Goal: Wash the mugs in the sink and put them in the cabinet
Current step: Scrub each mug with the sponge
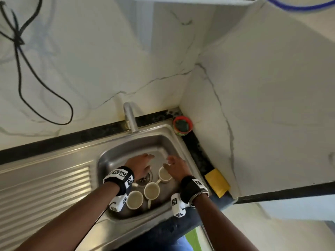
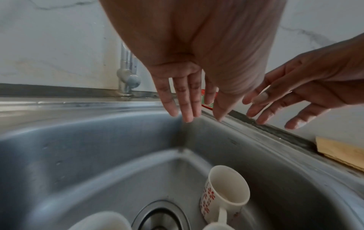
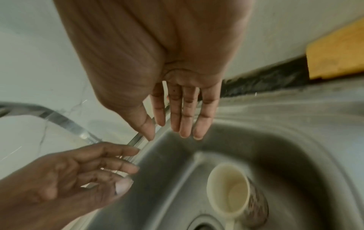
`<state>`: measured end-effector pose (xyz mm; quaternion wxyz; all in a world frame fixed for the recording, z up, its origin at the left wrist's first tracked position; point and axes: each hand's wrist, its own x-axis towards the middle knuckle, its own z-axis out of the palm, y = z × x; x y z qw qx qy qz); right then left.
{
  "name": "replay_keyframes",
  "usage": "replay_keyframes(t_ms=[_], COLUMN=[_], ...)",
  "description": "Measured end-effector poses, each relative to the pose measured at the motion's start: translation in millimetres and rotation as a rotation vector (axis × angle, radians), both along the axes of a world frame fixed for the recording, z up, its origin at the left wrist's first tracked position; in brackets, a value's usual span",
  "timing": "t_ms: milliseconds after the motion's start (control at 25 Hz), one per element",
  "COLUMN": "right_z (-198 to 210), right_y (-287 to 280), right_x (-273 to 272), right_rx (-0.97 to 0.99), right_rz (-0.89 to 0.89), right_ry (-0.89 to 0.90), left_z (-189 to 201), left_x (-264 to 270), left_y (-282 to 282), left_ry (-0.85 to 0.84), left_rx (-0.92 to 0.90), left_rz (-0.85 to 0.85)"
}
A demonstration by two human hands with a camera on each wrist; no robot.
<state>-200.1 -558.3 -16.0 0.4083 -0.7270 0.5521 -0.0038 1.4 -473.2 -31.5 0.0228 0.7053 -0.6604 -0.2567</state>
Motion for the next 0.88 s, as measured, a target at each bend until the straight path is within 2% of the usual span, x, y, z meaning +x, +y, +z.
replay_keyframes(t_ms=[160, 280, 360, 520, 680, 880], right_z=[20.8, 27.4, 23.3, 7.6, 2.8, -7.8], right_y=[-81.8, -136.3, -161.5, -181.1, -178.8, -189.1], right_x=[-18.6, -17.5, -12.3, -6.7, -14.1, -7.5], right_rx=[-0.118, -0.265, -0.289, -0.258, -0.32, -0.363], right_rz=[0.102, 0.155, 0.204, 0.438, 0.42, 0.212], right_ry=[0.12, 0.122, 0.122, 0.264, 0.337, 0.185], left_z=[4.9, 2.2, -2.1, -11.7, -19.3, -27.4], left_x=[-16.1, -34.5, -47.3, -66.1, -74.3, -80.6], left_y=[-64.1, -108.2, -133.3, -166.5, -172.9, -171.6], left_ry=[-0.054, -0.089, -0.083, -0.103, -0.051, -0.038], left_rx=[-0.032, -0.005, 0.011, 0.014, 0.043, -0.036], left_rz=[-0.041, -0.035, -0.027, 0.04, 0.043, 0.022])
